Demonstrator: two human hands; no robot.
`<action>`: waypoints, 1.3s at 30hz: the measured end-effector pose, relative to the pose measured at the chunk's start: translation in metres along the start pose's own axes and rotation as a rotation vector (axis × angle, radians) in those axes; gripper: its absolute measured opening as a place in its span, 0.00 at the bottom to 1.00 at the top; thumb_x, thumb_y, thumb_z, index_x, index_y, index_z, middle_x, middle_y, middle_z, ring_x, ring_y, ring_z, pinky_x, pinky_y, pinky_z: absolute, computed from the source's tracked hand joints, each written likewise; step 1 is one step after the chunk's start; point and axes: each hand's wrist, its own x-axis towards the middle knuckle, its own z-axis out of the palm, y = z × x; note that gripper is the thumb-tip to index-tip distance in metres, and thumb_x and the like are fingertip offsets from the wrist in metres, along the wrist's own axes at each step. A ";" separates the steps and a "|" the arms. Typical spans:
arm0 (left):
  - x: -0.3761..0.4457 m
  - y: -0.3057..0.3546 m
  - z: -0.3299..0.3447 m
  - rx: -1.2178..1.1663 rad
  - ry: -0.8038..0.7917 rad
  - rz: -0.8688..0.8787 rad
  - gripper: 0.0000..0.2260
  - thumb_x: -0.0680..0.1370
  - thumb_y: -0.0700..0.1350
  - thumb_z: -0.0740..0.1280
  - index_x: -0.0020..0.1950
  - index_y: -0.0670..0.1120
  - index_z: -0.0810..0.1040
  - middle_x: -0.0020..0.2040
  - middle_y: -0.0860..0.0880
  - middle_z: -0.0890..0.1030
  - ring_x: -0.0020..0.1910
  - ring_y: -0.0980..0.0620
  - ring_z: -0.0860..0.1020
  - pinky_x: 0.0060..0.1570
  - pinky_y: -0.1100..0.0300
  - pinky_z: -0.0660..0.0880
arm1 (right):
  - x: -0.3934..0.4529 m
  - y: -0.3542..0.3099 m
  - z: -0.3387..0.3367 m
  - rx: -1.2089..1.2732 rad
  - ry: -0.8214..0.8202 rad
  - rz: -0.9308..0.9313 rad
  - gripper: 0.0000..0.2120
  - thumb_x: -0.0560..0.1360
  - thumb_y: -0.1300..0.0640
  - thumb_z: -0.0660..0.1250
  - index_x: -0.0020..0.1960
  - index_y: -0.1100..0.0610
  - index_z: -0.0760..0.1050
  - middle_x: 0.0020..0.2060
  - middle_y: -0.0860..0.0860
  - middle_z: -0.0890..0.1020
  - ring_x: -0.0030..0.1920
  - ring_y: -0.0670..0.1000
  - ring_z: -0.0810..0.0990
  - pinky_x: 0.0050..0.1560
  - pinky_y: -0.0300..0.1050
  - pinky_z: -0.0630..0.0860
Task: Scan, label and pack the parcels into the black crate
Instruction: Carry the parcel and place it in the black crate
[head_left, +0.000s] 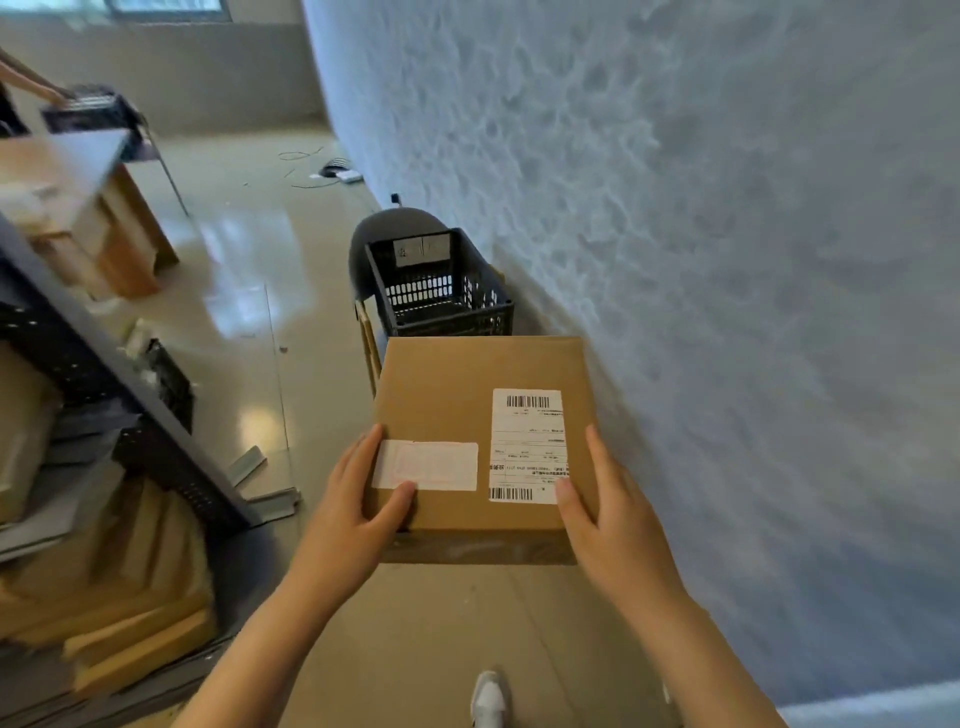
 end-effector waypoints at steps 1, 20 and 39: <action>0.020 0.001 -0.001 0.003 0.011 -0.015 0.34 0.77 0.61 0.63 0.79 0.61 0.50 0.77 0.57 0.59 0.67 0.58 0.65 0.53 0.70 0.68 | 0.024 -0.001 0.003 0.003 -0.021 -0.006 0.32 0.80 0.41 0.55 0.79 0.42 0.44 0.71 0.49 0.67 0.66 0.49 0.71 0.61 0.43 0.72; 0.395 -0.041 -0.007 -0.048 0.056 -0.115 0.31 0.78 0.56 0.66 0.77 0.61 0.56 0.75 0.57 0.61 0.69 0.55 0.66 0.67 0.52 0.70 | 0.418 -0.017 0.094 -0.039 -0.155 -0.017 0.32 0.80 0.41 0.56 0.79 0.45 0.46 0.78 0.41 0.52 0.74 0.47 0.61 0.67 0.47 0.71; 0.727 -0.087 0.002 -0.075 0.045 -0.425 0.41 0.76 0.49 0.71 0.79 0.60 0.46 0.74 0.54 0.56 0.69 0.48 0.66 0.64 0.47 0.72 | 0.772 -0.014 0.184 0.177 -0.308 0.192 0.43 0.73 0.57 0.72 0.78 0.43 0.49 0.63 0.48 0.62 0.55 0.45 0.68 0.44 0.34 0.68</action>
